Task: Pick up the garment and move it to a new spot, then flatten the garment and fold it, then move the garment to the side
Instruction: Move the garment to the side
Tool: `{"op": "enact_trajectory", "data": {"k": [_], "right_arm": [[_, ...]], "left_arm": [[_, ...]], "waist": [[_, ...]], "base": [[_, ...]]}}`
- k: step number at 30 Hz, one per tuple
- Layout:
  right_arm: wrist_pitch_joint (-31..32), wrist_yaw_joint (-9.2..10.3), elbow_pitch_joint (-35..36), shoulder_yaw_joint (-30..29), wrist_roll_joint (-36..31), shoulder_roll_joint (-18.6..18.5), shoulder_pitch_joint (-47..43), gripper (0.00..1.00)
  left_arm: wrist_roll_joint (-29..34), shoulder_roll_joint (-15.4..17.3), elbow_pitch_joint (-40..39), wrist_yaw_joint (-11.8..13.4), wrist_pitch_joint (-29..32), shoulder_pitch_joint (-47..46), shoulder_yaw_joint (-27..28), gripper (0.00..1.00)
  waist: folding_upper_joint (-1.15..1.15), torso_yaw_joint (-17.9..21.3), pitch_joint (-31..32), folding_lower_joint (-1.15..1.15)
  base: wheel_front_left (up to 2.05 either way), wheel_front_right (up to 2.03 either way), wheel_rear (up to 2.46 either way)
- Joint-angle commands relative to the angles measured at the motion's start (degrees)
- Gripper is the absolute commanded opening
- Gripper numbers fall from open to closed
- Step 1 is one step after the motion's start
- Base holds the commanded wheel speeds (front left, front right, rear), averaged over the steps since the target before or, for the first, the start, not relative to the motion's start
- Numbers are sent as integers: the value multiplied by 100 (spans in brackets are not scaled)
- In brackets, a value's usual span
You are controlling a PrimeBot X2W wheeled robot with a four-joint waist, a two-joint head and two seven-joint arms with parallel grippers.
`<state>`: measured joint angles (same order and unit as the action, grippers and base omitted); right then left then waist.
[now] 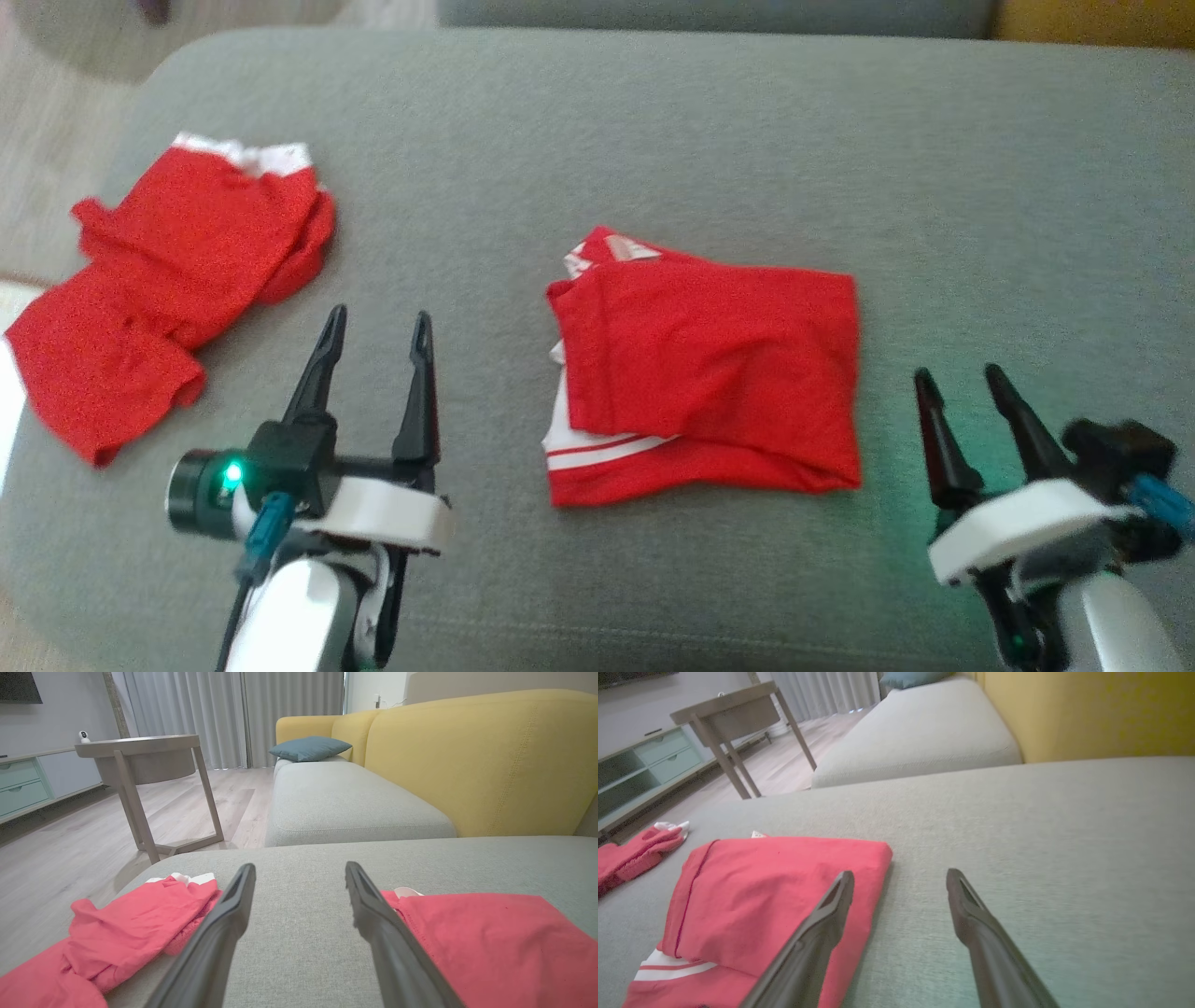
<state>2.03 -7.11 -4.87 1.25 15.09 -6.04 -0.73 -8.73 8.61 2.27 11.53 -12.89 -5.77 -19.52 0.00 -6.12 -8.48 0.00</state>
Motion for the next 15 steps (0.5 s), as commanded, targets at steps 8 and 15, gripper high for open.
{"op": "enact_trajectory", "data": {"k": [8, 15], "right_arm": [[298, -37, -1233, 565, 237, -121, 996, 100], [971, -37, -1557, 902, 519, -298, 1205, 0]], "left_arm": [[66, -219, 57, -67, -187, -614, -20, 100], [94, -301, 74, -40, -208, -708, -19, 100]], "waist": [[0, -629, -547, 0], [0, -714, -606, 0]], "base": [[0, 0, 0], [0, 0, 0]]}}
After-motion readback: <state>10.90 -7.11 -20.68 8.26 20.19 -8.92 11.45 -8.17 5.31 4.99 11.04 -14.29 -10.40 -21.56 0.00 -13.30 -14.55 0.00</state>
